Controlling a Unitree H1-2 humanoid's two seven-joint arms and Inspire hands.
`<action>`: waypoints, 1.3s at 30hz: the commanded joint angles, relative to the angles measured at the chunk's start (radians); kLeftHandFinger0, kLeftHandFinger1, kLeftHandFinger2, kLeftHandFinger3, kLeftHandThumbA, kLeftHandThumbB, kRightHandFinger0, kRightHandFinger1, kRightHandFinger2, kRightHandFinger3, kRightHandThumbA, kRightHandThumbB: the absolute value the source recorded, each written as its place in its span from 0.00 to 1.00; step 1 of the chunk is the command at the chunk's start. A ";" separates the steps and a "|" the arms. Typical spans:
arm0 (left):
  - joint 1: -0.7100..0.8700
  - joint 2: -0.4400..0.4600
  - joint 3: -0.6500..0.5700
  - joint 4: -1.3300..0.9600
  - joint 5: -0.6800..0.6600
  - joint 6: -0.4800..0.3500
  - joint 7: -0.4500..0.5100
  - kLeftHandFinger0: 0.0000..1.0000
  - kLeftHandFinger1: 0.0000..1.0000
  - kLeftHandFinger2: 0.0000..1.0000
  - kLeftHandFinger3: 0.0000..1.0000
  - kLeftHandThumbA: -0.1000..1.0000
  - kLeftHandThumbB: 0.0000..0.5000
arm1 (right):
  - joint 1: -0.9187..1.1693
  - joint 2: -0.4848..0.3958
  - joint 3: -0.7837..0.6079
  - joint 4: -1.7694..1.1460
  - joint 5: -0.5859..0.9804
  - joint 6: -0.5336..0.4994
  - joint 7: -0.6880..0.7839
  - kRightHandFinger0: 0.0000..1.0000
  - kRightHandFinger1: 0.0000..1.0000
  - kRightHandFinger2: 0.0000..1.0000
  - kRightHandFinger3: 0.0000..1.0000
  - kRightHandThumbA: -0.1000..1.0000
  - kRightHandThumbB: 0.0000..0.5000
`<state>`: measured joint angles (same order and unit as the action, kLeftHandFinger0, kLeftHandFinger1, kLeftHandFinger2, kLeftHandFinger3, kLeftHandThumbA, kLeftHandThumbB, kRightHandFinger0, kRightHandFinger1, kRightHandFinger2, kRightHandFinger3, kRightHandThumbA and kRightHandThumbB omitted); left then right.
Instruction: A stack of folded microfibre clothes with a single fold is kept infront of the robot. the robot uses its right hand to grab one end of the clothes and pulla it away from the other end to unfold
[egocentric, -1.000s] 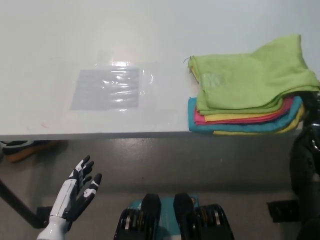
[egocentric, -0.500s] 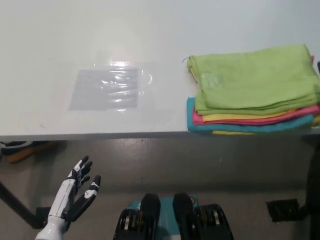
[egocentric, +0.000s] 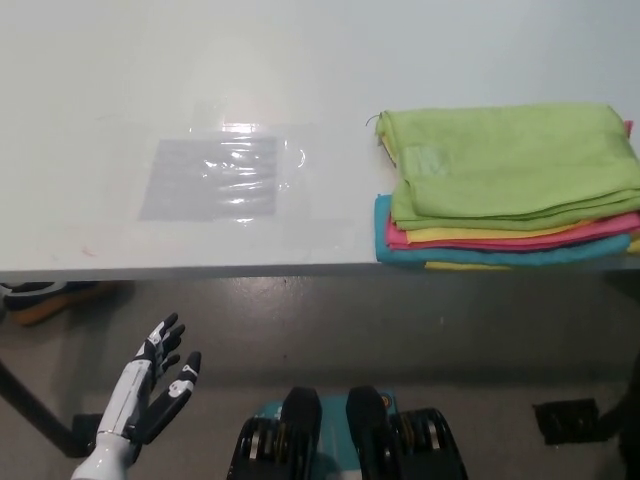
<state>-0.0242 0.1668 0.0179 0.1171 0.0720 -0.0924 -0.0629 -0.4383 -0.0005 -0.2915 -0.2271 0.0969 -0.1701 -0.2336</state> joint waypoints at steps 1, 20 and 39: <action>-0.021 0.020 0.002 -0.025 0.004 -0.022 -0.002 1.00 1.00 1.00 1.00 0.72 0.20 | 0.184 0.096 0.280 -0.499 -0.024 0.170 0.125 1.00 1.00 1.00 1.00 1.00 0.44; -0.024 0.007 0.000 0.016 -0.024 -0.107 -0.007 1.00 1.00 1.00 1.00 1.00 0.45 | 0.339 -0.065 0.465 0.262 -0.031 0.080 0.270 1.00 1.00 1.00 1.00 1.00 0.30; -0.043 0.010 -0.048 0.023 -0.011 -0.110 -0.042 1.00 1.00 1.00 1.00 1.00 0.32 | 0.283 -0.150 0.496 0.544 -0.139 0.070 0.304 1.00 1.00 1.00 1.00 1.00 0.47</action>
<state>-0.0671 0.1653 -0.0138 0.1633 0.0509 -0.1532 -0.0856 -0.1491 -0.1406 0.1939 0.3403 -0.0055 -0.0655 0.0400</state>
